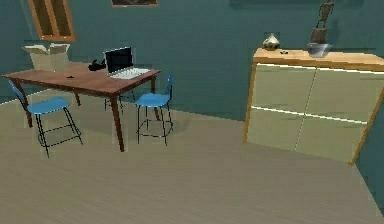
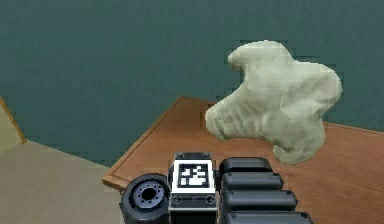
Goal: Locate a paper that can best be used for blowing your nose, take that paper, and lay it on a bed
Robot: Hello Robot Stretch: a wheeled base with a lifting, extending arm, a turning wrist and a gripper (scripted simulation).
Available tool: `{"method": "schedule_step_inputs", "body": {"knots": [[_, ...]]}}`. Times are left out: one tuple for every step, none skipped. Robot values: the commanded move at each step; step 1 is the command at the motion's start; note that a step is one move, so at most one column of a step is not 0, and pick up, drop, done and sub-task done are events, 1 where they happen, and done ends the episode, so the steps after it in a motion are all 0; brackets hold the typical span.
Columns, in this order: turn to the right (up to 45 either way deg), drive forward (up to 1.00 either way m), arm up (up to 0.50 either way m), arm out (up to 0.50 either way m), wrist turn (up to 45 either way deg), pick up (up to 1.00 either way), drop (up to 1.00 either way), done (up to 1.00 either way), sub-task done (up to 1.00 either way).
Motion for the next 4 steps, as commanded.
{"method": "schedule_step_inputs", "body": {"knots": [[-45.0,0.0,0.0,0.0,0.0,0.0,0.0,0.0,0.0],[-24.0,0.0,0.0,0.0,0.0,0.0,0.0,0.0,0.0],[0.0,0.25,0.0,0.0,0.0,0.0,0.0,0.0,0.0],[0.0,1.0,0.0,0.0,0.0,0.0,0.0,0.0,0.0]]}}
